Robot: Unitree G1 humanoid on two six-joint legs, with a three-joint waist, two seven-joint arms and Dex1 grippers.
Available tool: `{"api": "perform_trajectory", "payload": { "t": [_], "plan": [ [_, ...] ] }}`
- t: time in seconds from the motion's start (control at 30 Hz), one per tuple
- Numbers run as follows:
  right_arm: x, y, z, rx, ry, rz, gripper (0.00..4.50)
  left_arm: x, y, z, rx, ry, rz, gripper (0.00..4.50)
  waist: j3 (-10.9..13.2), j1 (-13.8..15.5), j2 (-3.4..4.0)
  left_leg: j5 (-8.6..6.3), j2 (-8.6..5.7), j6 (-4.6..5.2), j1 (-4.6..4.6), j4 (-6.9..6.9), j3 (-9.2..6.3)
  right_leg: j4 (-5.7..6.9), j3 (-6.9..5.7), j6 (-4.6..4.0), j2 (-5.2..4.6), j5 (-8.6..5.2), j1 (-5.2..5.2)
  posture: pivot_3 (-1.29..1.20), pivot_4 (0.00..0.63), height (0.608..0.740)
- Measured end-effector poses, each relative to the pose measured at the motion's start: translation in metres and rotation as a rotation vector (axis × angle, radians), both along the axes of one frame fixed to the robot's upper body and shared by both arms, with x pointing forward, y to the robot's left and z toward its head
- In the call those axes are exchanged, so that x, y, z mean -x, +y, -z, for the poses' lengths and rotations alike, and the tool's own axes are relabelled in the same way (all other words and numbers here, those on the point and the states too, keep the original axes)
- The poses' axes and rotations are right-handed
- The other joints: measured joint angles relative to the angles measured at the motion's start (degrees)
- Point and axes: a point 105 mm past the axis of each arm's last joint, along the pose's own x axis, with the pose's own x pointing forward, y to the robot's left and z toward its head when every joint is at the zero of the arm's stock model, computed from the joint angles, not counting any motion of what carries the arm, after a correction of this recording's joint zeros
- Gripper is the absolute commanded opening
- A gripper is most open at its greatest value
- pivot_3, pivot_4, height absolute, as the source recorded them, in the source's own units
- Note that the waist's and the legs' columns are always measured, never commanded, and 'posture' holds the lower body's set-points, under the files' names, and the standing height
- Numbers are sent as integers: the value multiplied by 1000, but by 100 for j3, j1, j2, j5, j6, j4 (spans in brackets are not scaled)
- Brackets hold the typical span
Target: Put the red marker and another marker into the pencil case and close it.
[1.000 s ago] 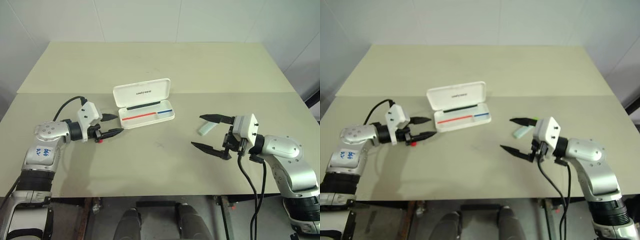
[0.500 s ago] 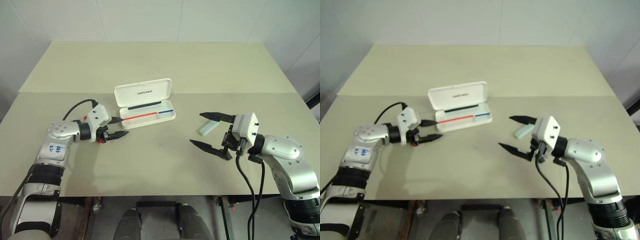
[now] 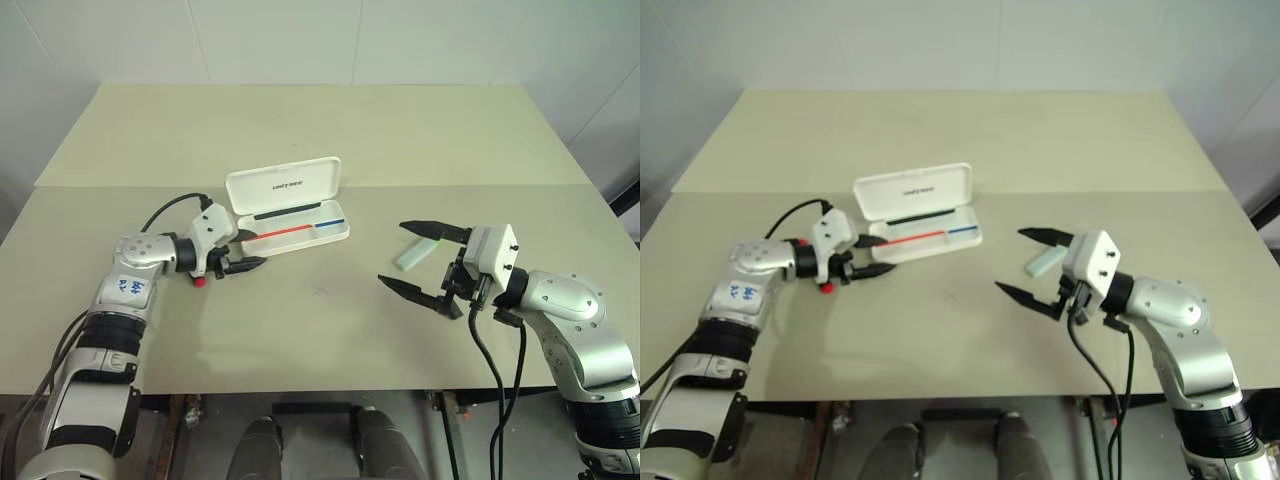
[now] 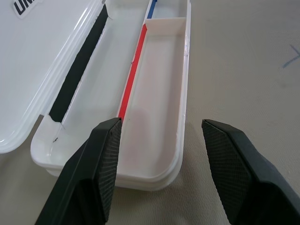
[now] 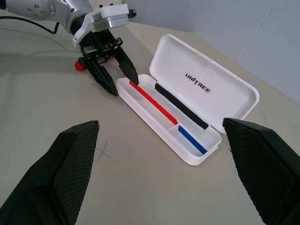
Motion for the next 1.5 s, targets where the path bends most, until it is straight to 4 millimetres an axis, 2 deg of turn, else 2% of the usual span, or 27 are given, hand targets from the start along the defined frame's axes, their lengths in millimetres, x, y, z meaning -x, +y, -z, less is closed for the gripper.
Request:
{"api": "perform_trajectory", "payload": {
  "t": [0.1,0.33,0.67,0.97,1.17,1.27,1.5],
  "plan": [
    [1,1,-2,-1,-9,-2,4500,0,-3,1,-25,12,21,2240,-1,2,0,0,-1,0,1,0,0,-1,0,0,0,0,3,0,150,740],
    [0,1,-2,-8,0,11,4500,0,-7,5,-73,33,48,35,-1,-22,0,0,0,0,3,-3,0,1,0,-1,1,0,1,0,150,740],
    [-1,2,-5,-8,-10,4,4500,2,-8,2,-89,36,71,35,0,-19,0,1,0,2,2,-1,0,2,1,0,1,0,1,0,150,740],
    [0,3,-3,-2,-3,-7,4500,34,-19,5,-140,109,219,35,0,-6,0,1,0,2,-3,-7,-1,-2,1,1,1,-5,-2,0,150,740],
    [7,-8,11,38,64,-8,4500,53,-30,7,-151,143,292,35,0,0,-1,1,0,2,-3,-2,-1,-1,2,0,1,-5,0,0,150,740],
    [10,-17,14,52,87,10,4500,59,-34,8,-156,151,311,35,0,1,-1,1,0,2,-3,-2,-1,-1,2,0,1,-5,0,0,150,740],
    [17,-21,13,60,89,12,4500,64,-42,8,-161,159,345,35,0,-16,-1,1,0,2,-1,-1,-1,0,3,0,1,-5,0,0,150,740]
  ]
}}
